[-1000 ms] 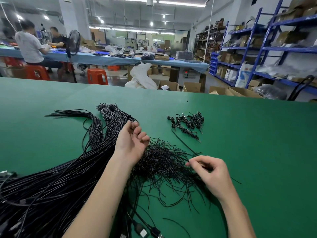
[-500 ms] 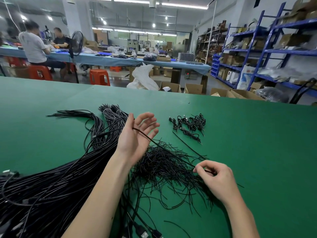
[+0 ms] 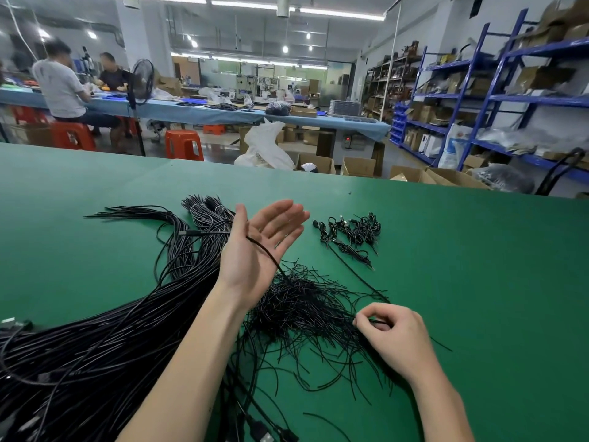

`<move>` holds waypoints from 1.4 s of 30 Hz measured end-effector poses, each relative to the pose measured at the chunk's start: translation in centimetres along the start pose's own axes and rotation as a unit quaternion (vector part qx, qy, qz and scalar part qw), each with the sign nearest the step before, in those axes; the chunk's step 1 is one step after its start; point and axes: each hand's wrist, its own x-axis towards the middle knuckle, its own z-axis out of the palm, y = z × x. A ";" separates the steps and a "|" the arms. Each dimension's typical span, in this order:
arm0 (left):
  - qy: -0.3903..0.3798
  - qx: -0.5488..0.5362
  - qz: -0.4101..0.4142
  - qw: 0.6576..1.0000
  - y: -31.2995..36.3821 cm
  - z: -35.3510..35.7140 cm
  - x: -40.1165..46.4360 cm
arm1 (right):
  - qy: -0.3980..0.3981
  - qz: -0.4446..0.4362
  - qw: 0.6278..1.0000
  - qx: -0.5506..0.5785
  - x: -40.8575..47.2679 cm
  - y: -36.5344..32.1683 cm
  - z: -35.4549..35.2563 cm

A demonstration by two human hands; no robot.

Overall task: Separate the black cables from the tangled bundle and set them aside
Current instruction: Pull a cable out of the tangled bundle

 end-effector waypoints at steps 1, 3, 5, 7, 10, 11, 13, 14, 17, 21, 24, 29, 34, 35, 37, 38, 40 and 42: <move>-0.026 0.005 -0.011 1.000 0.1 0.1 -0.2 | 0.004 0.001 1.000 -0.005 0.2 -0.1 0.0; -0.112 0.018 -0.063 0.992 0.8 0.4 -0.6 | 0.014 -0.005 1.000 -0.013 0.6 -0.3 0.0; -0.234 0.064 -0.163 0.956 1.6 0.9 -1.1 | 0.026 -0.021 0.999 -0.029 1.2 -0.8 0.2; -0.332 0.155 -0.284 0.886 1.9 1.5 -1.4 | 0.038 -0.041 0.996 -0.062 2.2 -1.8 0.3; -0.337 0.337 -0.403 0.781 0.8 2.4 -1.9 | 0.038 -0.078 0.992 -0.096 4.2 -4.9 -0.5; -0.311 0.401 -0.406 0.760 0.2 2.5 -1.9 | 0.039 -0.092 0.990 -0.100 5.0 -6.4 -1.2; -0.249 0.490 -0.377 0.746 -0.7 2.3 -1.9 | 0.048 -0.121 0.986 -0.101 6.3 -9.5 -2.7; -0.223 0.508 -0.353 0.754 -1.0 2.0 -1.7 | 0.053 -0.139 0.984 -0.101 6.8 -10.9 -3.5; -0.167 0.500 -0.259 0.810 -1.3 1.3 -1.4 | 0.018 -0.201 0.978 -0.051 6.5 -13.8 -4.8; -0.064 0.475 -0.187 0.858 -0.5 -0.2 -1.6 | -0.132 -0.221 0.963 0.080 4.8 -13.2 -4.2; -0.087 0.560 -0.194 0.801 0.8 -0.2 -1.6 | -0.164 -0.181 0.956 0.163 4.1 -11.0 -3.7; -0.145 0.499 -0.273 0.810 1.1 -1.2 -1.6 | -0.205 -0.154 0.935 0.245 3.1 -9.0 -3.5; -0.245 0.476 -0.300 0.790 0.6 -1.7 -1.6 | -0.171 -0.123 0.937 0.277 3.0 -7.8 -3.5; -0.236 0.473 -0.287 0.799 0.5 -1.6 -1.7 | -0.178 -0.128 0.933 0.287 3.0 -7.8 -3.4; -0.230 0.420 -0.295 0.827 0.3 -1.6 -1.6 | -0.200 -0.136 0.922 0.301 3.0 -7.8 -3.1; -0.231 0.377 -0.305 0.844 0.2 -1.7 -1.6 | -0.210 -0.137 0.918 0.308 3.0 -7.8 -3.0; -0.240 0.321 -0.302 0.865 0.4 -1.9 -1.7 | -0.215 -0.133 0.913 0.321 2.9 -7.7 -3.0; -0.230 0.316 -0.296 0.871 0.5 -2.2 -1.5 | -0.216 -0.135 0.914 0.315 2.7 -7.7 -3.0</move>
